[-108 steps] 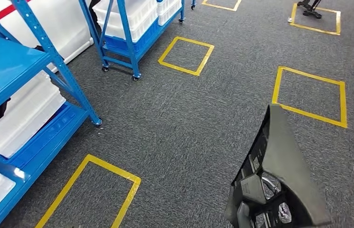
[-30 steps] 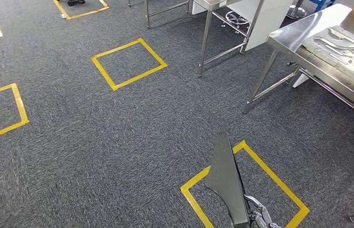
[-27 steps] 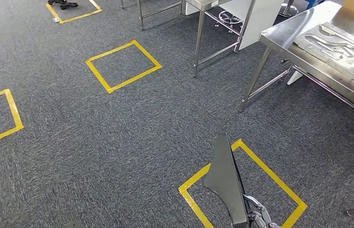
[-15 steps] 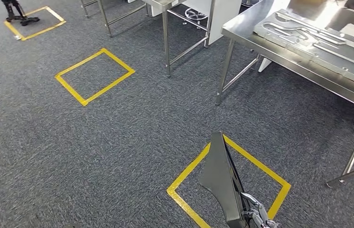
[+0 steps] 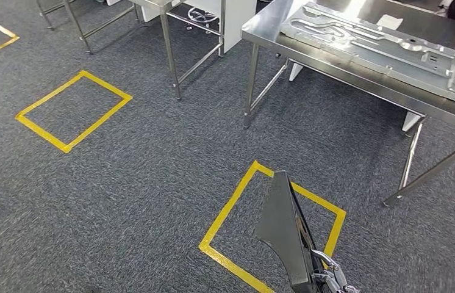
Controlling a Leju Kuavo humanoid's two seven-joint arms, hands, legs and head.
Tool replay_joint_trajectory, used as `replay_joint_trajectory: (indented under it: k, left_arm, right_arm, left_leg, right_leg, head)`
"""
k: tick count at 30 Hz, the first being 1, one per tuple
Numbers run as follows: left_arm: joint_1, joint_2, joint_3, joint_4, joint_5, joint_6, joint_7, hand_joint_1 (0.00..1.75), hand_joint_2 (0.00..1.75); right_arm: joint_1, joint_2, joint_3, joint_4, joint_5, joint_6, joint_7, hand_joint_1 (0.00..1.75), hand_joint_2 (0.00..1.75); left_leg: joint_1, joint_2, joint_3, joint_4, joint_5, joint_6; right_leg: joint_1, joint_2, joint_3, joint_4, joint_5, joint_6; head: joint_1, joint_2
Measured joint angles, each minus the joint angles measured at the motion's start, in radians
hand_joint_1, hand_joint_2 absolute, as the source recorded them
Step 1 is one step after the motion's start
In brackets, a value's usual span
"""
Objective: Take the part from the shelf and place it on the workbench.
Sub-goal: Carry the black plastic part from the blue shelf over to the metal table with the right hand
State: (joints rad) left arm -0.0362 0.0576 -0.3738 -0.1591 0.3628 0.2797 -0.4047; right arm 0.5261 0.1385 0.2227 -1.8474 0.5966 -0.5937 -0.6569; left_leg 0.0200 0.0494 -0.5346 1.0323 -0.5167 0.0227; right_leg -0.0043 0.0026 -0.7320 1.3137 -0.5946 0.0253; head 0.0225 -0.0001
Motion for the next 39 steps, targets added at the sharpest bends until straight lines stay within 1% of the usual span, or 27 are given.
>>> replay_joint_trajectory:
  k: [2, 3, 5, 6, 8, 9, 10, 12, 13, 14, 15, 16, 17, 19, 20, 23, 25, 26, 28, 29, 30, 31, 33, 34, 35, 37, 39]
  left_arm:
    - [-0.002, 0.0, 0.0, 0.0, 0.0, 0.0, 0.0, 0.0, 0.0]
    - [-0.003, -0.001, 0.0, 0.0, 0.0, -0.001, 0.0, 0.0, 0.0]
    - [-0.005, -0.003, 0.0, 0.0, -0.003, -0.004, 0.001, 0.0, 0.0]
    - [-0.005, -0.004, 0.0, 0.0, -0.005, -0.007, 0.002, 0.0, 0.0]
    - [-0.009, -0.006, -0.001, 0.0, -0.012, -0.011, 0.003, 0.0, 0.0]
    - [-0.009, -0.007, -0.001, -0.001, -0.015, -0.012, 0.003, 0.0, 0.0]
    - [-0.01, -0.007, -0.002, -0.001, -0.016, -0.014, 0.003, 0.0, 0.0]
    - [-0.008, -0.008, -0.002, -0.001, -0.017, -0.016, 0.004, 0.0, 0.0]
    - [-0.006, -0.008, -0.002, -0.001, -0.016, -0.016, 0.005, 0.0, 0.0]
    - [-0.005, -0.008, -0.002, -0.001, -0.016, -0.018, 0.007, 0.0, 0.0]
    - [-0.003, -0.008, -0.003, -0.001, -0.017, -0.021, 0.01, 0.0, 0.0]
    - [-0.003, -0.009, -0.004, -0.001, -0.018, -0.025, 0.014, 0.0, 0.0]
    - [-0.003, -0.009, -0.005, -0.001, -0.02, -0.03, 0.018, 0.0, 0.0]
    - [-0.005, -0.011, -0.01, -0.001, -0.023, -0.039, 0.023, 0.0, 0.0]
    - [-0.006, -0.013, -0.012, -0.001, -0.026, -0.041, 0.024, 0.0, 0.0]
    - [-0.008, -0.021, -0.022, -0.001, -0.032, -0.047, 0.025, 0.0, 0.0]
    - [-0.007, -0.025, -0.026, -0.001, -0.034, -0.048, 0.026, 0.0, 0.0]
    - [-0.006, -0.027, -0.026, -0.001, -0.033, -0.048, 0.027, 0.0, 0.0]
    - [-0.004, -0.027, -0.027, -0.001, -0.032, -0.048, 0.027, 0.0, 0.0]
    - [-0.004, -0.027, -0.027, -0.001, -0.032, -0.048, 0.027, 0.0, 0.0]
    - [-0.003, -0.028, -0.027, -0.001, -0.032, -0.049, 0.027, 0.0, 0.0]
    - [-0.002, -0.028, -0.027, -0.001, -0.032, -0.049, 0.028, 0.0, 0.0]
    - [-0.002, -0.032, -0.028, -0.001, -0.031, -0.05, 0.031, 0.0, 0.0]
    - [-0.002, -0.035, -0.028, -0.001, -0.031, -0.051, 0.033, 0.0, 0.0]
    - [-0.003, -0.038, -0.029, -0.001, -0.031, -0.051, 0.034, 0.0, 0.0]
    - [-0.004, -0.042, -0.032, -0.001, -0.031, -0.053, 0.036, 0.0, 0.0]
    - [-0.004, -0.044, -0.035, -0.001, -0.031, -0.054, 0.038, 0.0, 0.0]
  right_arm:
    - [0.0, 0.0, 0.0, 0.0, 0.0, 0.0, 0.001, 1.75, 1.75]
    - [0.0, 0.0, 0.0, 0.0, 0.001, 0.0, 0.002, 1.75, 1.75]
    - [0.001, -0.002, 0.001, -0.002, 0.005, -0.003, 0.008, 1.75, 1.75]
    - [0.003, -0.003, 0.003, -0.003, 0.008, -0.005, 0.013, 1.75, 1.75]
    - [0.011, -0.004, 0.005, -0.006, 0.014, -0.008, 0.025, 1.75, 1.75]
    - [0.015, -0.005, 0.007, -0.008, 0.016, -0.009, 0.03, 1.75, 1.75]
    - [0.017, -0.006, 0.008, -0.01, 0.018, -0.01, 0.035, 1.75, 1.75]
    - [0.019, -0.007, 0.011, -0.011, 0.02, -0.011, 0.044, 1.75, 1.75]
    - [0.02, -0.008, 0.013, -0.011, 0.02, -0.011, 0.049, 1.75, 1.75]
    - [0.021, -0.008, 0.015, -0.011, 0.022, -0.013, 0.057, 1.75, 1.75]
    - [0.023, -0.008, 0.017, -0.011, 0.028, -0.02, 0.068, 1.75, 1.75]
    - [0.025, -0.007, 0.018, -0.011, 0.041, -0.031, 0.081, 1.75, 1.75]
    - [0.027, -0.003, 0.019, -0.011, 0.058, -0.044, 0.098, 1.75, 1.75]
    - [0.028, 0.006, 0.019, -0.011, 0.093, -0.064, 0.129, 1.75, 1.75]
    - [0.028, 0.01, 0.019, -0.011, 0.106, -0.069, 0.141, 1.75, 1.75]
    - [0.03, 0.015, 0.019, -0.012, 0.125, -0.08, 0.162, 1.75, 1.75]
    - [0.031, 0.015, 0.019, -0.015, 0.127, -0.084, 0.166, 1.75, 1.75]
    - [0.031, 0.016, 0.019, -0.017, 0.128, -0.084, 0.167, 1.75, 1.75]
    - [0.031, 0.016, 0.019, -0.018, 0.128, -0.085, 0.169, 1.75, 1.75]
    - [0.032, 0.016, 0.019, -0.018, 0.128, -0.085, 0.17, 1.75, 1.75]
    - [0.032, 0.016, 0.019, -0.018, 0.128, -0.085, 0.173, 1.75, 1.75]
    - [0.033, 0.016, 0.019, -0.018, 0.129, -0.084, 0.177, 1.75, 1.75]
    - [0.036, 0.016, 0.02, -0.019, 0.135, -0.082, 0.19, 1.75, 1.75]
    - [0.036, 0.015, 0.02, -0.019, 0.14, -0.081, 0.197, 1.75, 1.75]
    - [0.036, 0.015, 0.02, -0.019, 0.145, -0.08, 0.203, 1.75, 1.75]
    - [0.039, 0.015, 0.02, -0.019, 0.153, -0.081, 0.212, 1.75, 1.75]
    - [0.043, 0.016, 0.021, -0.019, 0.156, -0.083, 0.216, 1.75, 1.75]
  left_leg:
    - [-0.001, 0.026, 0.01, 0.0, -0.007, -0.002]
    - [-0.003, 0.038, 0.015, -0.001, -0.011, -0.005]
    - [-0.006, 0.057, 0.023, -0.002, -0.019, -0.014]
    - [-0.007, 0.067, 0.027, -0.005, -0.023, -0.019]
    - [-0.009, 0.084, 0.041, -0.01, -0.029, -0.029]
    - [-0.009, 0.071, 0.044, -0.003, -0.038, -0.033]
    - [-0.008, 0.045, 0.037, 0.024, -0.056, -0.035]
    - [-0.006, -0.018, -0.015, 0.136, -0.114, -0.039]
    - [-0.006, -0.034, -0.051, 0.203, -0.14, -0.041]
    - [-0.006, -0.039, -0.079, 0.248, -0.149, -0.042]
    - [-0.006, -0.041, -0.093, 0.261, -0.137, -0.043]
    - [-0.006, -0.042, -0.089, 0.233, -0.102, -0.043]
    - [-0.005, -0.043, -0.069, 0.171, -0.056, -0.042]
    - [-0.006, -0.052, -0.025, 0.056, -0.002, -0.036]
    - [-0.007, -0.057, -0.014, 0.025, 0.004, -0.03]
    - [-0.008, -0.058, -0.008, 0.01, -0.002, -0.011]
    - [-0.005, -0.054, 0.003, 0.004, -0.003, -0.002]
    - [-0.004, -0.052, 0.008, 0.002, -0.005, 0.002]
    - [-0.004, -0.047, 0.014, 0.001, -0.011, 0.007]
    - [-0.004, -0.044, 0.018, 0.001, -0.016, 0.007]
    - [-0.005, -0.042, 0.024, 0.001, -0.022, 0.007]
    - [-0.005, -0.041, 0.033, 0.0, -0.028, 0.007]
    - [-0.007, -0.039, 0.054, -0.001, -0.044, 0.005]
    - [-0.008, -0.038, 0.062, -0.004, -0.05, 0.003]
    - [-0.007, -0.037, 0.066, -0.007, -0.056, -0.001]
    - [-0.007, -0.032, 0.082, -0.013, -0.056, -0.013]
    - [-0.009, -0.029, 0.102, -0.009, -0.056, -0.022]
  right_leg:
    - [0.003, -0.021, 0.055, -0.11, 0.071, -0.009]
    - [0.009, -0.047, 0.092, -0.182, 0.098, -0.017]
    - [0.021, -0.082, 0.136, -0.269, 0.119, -0.032]
    - [0.026, -0.084, 0.139, -0.278, 0.115, -0.035]
    - [0.022, -0.057, 0.143, -0.289, 0.119, -0.04]
    - [0.017, -0.044, 0.15, -0.298, 0.123, -0.044]
    - [0.011, -0.031, 0.157, -0.307, 0.126, -0.049]
    - [0.006, -0.006, 0.165, -0.314, 0.128, -0.056]
    - [0.007, 0.008, 0.166, -0.313, 0.125, -0.058]
    - [0.007, 0.022, 0.168, -0.312, 0.122, -0.059]
    - [0.008, 0.035, 0.171, -0.31, 0.118, -0.059]
    - [0.008, 0.045, 0.176, -0.307, 0.112, -0.058]
    - [0.007, 0.054, 0.182, -0.302, 0.105, -0.055]
    - [0.009, 0.064, 0.188, -0.29, 0.09, -0.045]
    - [0.009, 0.066, 0.188, -0.286, 0.085, -0.039]
    - [0.011, 0.064, 0.186, -0.278, 0.082, -0.025]
    - [0.012, 0.04, 0.171, -0.242, 0.066, -0.015]
    - [0.01, 0.024, 0.147, -0.196, 0.045, -0.01]
    - [0.006, 0.005, 0.067, -0.065, -0.007, -0.001]
    - [0.004, 0.003, 0.029, -0.012, -0.02, 0.001]
    - [0.003, 0.002, 0.007, 0.008, -0.013, 0.0]
    - [0.004, 0.002, 0.004, -0.01, 0.015, -0.003]
    - [0.01, -0.002, 0.043, -0.133, 0.106, -0.019]
    - [0.015, -0.007, 0.064, -0.191, 0.131, -0.029]
    - [0.021, -0.011, 0.079, -0.234, 0.142, -0.038]
    - [0.028, -0.014, 0.091, -0.265, 0.132, -0.053]
    - [0.023, -0.008, 0.119, -0.289, 0.139, -0.062]
  head:
    - [0.0, 0.0]
    - [0.0, 0.0]
    - [0.0, 0.0]
    - [0.0, 0.0]
    - [0.0, 0.0]
    - [-0.001, 0.0]
    - [-0.003, 0.0]
    - [-0.009, 0.0]
    - [-0.011, 0.0]
    - [-0.013, 0.0]
    - [-0.014, 0.0]
    - [-0.015, 0.0]
    - [-0.016, 0.0]
    - [-0.018, 0.0]
    - [-0.018, 0.0]
    - [-0.017, 0.0]
    - [-0.013, 0.0]
    - [-0.012, 0.0]
    - [-0.009, 0.0]
    - [-0.009, 0.0]
    - [-0.009, 0.0]
    - [-0.009, 0.0]
    - [-0.009, 0.0]
    - [-0.011, 0.0]
    - [-0.012, 0.0]
    - [-0.014, 0.0]
    - [-0.012, 0.0]
